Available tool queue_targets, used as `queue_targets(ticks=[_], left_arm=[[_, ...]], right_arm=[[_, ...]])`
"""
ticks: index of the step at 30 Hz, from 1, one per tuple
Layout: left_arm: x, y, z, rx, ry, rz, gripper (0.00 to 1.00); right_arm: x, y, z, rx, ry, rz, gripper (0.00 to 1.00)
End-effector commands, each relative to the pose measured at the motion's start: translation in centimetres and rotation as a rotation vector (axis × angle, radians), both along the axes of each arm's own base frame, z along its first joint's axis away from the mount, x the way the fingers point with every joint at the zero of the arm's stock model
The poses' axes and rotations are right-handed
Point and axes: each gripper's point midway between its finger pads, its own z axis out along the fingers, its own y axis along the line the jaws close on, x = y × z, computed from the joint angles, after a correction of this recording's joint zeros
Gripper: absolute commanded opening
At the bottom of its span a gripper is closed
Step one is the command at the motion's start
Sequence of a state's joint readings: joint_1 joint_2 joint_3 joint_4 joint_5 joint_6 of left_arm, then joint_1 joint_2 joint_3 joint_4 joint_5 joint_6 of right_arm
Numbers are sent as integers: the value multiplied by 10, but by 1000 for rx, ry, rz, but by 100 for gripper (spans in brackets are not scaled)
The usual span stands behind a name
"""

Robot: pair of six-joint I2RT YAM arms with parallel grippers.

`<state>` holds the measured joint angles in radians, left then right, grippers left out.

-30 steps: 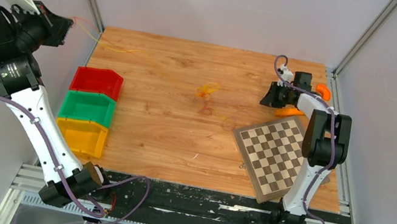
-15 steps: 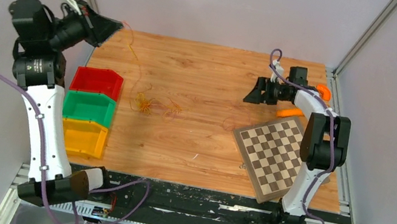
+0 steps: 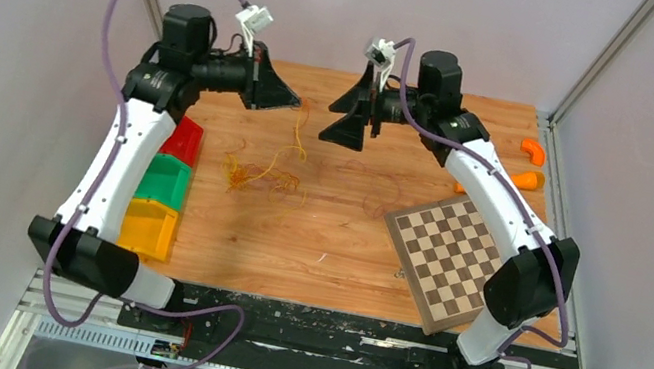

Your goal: Untangle the cables

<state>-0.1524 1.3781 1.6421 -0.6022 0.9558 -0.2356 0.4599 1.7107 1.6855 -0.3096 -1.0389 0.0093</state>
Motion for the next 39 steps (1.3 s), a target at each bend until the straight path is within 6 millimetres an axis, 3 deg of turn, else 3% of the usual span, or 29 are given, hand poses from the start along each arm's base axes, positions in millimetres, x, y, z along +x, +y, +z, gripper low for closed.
queue_targets(ticks=[1,4,6,11,12,13,14,17,18,20,22,27,31,35,39], left_arm=[[-11,-28,-7,-24,58,-159,0],[-7,-38,-11,-41,98,-187,0],[-4,-42,-12,-59,124,-202,0],[-1,-42,0,-59,92,-202,0],[1,-38,7,-57,58,-188,3],[3,-36,11,-60,39,-178,12],[7,-30,18,-71,17,-154,17],[22,-3,27,-92,-1,-51,62],[27,17,32,-94,-30,8,68],[30,47,19,-54,-79,96,86],[20,67,-12,49,-144,128,93],[-26,77,-98,274,-256,17,97],[-55,66,-141,322,-283,-99,97],[-62,54,-178,391,-315,-193,95],[-53,43,-203,431,-309,-246,91]], right_arm=[[-4,23,21,81,-58,5,100],[-5,37,19,102,-69,11,100],[-6,46,15,103,-50,26,92],[-8,51,2,91,20,36,30],[-12,50,3,93,28,47,13],[-14,49,5,97,36,52,2],[-17,48,9,103,41,55,0],[-18,40,24,132,41,33,0],[-16,36,30,144,39,10,0],[-9,28,36,157,56,-33,0],[-1,20,39,167,84,-69,0],[8,15,38,177,127,-101,0],[10,14,41,184,134,-106,0],[12,13,43,189,140,-108,0],[11,12,46,192,138,-104,0]])
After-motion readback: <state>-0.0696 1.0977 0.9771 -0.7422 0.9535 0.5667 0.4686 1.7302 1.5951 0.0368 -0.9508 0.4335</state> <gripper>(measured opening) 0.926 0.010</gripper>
